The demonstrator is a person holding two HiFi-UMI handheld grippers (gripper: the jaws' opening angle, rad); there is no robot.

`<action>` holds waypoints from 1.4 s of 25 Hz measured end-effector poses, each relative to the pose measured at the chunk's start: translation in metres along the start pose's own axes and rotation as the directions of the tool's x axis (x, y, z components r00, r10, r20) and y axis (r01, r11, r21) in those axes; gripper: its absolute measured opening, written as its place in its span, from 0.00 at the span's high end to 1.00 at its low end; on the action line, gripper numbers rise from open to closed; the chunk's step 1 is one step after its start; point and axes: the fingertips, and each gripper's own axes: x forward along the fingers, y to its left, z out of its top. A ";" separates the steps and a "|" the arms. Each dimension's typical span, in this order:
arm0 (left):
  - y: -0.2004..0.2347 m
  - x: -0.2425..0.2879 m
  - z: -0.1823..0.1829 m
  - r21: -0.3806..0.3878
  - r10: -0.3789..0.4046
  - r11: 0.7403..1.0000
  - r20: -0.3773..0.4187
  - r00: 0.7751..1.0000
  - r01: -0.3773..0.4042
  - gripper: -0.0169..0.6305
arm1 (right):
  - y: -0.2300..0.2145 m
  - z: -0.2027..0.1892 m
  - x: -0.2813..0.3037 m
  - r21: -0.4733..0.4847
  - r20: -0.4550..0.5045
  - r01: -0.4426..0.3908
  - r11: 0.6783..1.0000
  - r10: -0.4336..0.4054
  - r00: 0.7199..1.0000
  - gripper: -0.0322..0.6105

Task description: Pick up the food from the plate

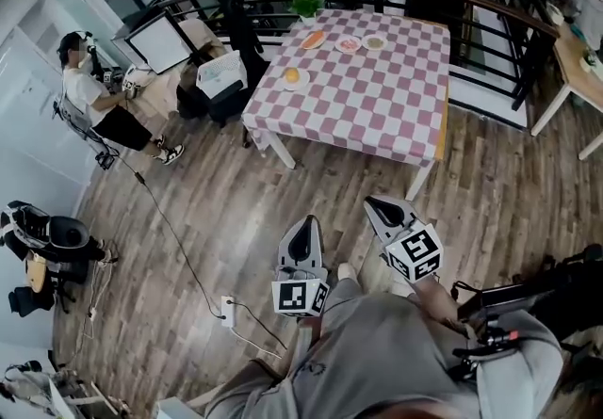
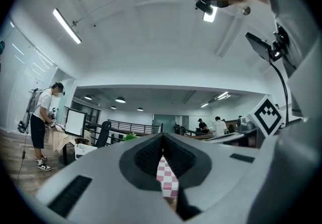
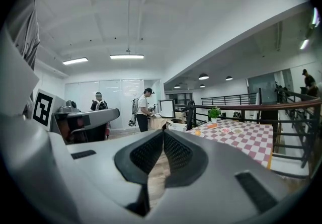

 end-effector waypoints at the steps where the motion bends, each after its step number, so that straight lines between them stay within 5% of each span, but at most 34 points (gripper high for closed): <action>1: 0.008 0.007 0.002 0.002 -0.018 1.000 0.002 1.000 0.018 0.96 | 0.000 0.004 0.011 -0.003 -0.002 0.004 1.000 -0.004 1.000 0.92; 19: 0.129 0.081 -0.018 -0.060 -0.141 0.988 0.003 0.990 0.141 0.96 | -0.006 0.009 0.128 -0.048 -0.056 0.125 0.991 -0.128 0.990 0.92; 25: 0.156 0.087 -0.031 -0.087 -0.087 0.993 -0.021 0.996 0.085 0.96 | -0.017 0.009 0.155 -0.049 -0.067 0.131 0.990 -0.135 0.989 0.92; 35: 0.208 0.112 -0.035 -0.057 0.039 0.998 -0.043 0.998 -0.041 0.96 | -0.023 0.016 0.239 -0.045 -0.062 0.000 0.999 -0.003 0.998 0.92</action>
